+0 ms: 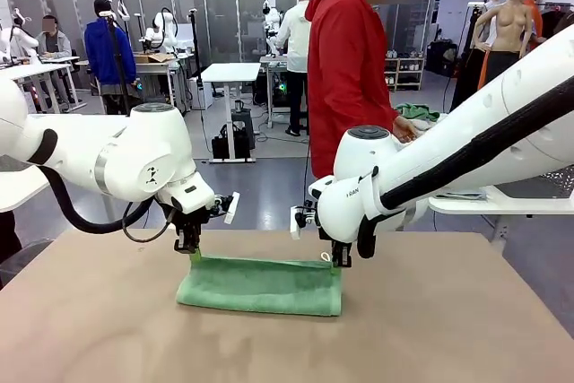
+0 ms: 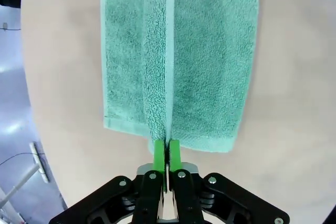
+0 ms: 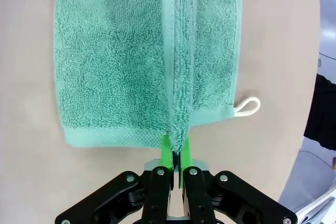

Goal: Fold the towels and place them in the basket.
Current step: When a person lays out a Towel with hook on the table, fold it in half twice.

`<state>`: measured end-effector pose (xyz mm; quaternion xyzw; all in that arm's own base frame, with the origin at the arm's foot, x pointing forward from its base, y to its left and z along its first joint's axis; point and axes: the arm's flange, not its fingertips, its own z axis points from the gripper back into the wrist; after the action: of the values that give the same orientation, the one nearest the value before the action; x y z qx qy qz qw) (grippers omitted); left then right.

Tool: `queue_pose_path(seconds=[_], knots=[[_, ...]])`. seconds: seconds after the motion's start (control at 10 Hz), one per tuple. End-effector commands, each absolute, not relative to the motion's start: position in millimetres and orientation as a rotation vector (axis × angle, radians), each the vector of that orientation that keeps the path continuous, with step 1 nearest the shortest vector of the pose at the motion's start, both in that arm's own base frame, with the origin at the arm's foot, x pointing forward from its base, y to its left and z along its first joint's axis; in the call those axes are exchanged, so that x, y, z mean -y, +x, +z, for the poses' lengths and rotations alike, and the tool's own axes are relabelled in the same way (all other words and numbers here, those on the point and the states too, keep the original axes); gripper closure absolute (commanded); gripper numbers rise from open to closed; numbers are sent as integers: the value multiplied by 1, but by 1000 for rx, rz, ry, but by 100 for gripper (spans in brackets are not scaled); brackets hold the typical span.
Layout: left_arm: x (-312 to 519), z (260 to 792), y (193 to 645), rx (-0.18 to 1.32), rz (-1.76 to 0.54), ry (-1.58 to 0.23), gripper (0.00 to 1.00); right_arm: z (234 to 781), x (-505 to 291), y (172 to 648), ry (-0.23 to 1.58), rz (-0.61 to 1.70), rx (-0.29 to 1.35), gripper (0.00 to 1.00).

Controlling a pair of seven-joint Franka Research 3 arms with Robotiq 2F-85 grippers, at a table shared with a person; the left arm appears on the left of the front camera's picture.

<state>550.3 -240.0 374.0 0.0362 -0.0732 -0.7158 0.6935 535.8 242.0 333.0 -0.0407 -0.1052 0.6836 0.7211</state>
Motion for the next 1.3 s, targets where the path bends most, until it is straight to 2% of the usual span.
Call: queue_pose_path(seconds=[0.0, 0.2, 0.3, 0.4, 0.5, 0.6, 0.7, 0.8, 0.9, 1.0, 1.1, 1.2], knots=[[242, 372, 567, 117, -1588, 105, 96, 327, -242, 552, -95, 1509, 257, 93], [242, 365, 572, 113, -1579, 100, 96, 321, -243, 557, -121, 1518, 264, 93], [242, 362, 573, 118, -1574, 109, 76, 320, -242, 558, -139, 1522, 280, 73], [241, 362, 576, 130, -1573, 122, 76, 320, -240, 559, -155, 1524, 301, 73], [238, 361, 575, 141, -1563, 147, 56, 320, -238, 559, -163, 1528, 318, 53], [235, 361, 572, 151, -1553, 159, 72, 323, -237, 558, -163, 1524, 331, 70], [230, 365, 570, 141, -1555, 114, 37, 326, -236, 554, -147, 1515, 328, 34], [223, 377, 559, 145, -1555, 60, 54, 334, -235, 548, -115, 1498, 330, 50], [211, 392, 547, 135, -1571, 11, 19, 347, -232, 539, -86, 1468, 316, 14], [193, 409, 533, 123, -1606, -65, 35, 366, -225, 525, -21, 1409, 313, 31], [175, 421, 521, 153, -1645, -112, 0, 382, -217, 510, 19, 1374, 324, 0], [159, 430, 514, 178, -1666, -153, 0, 396, -207, 496, 54, 1267, 337, 0]])
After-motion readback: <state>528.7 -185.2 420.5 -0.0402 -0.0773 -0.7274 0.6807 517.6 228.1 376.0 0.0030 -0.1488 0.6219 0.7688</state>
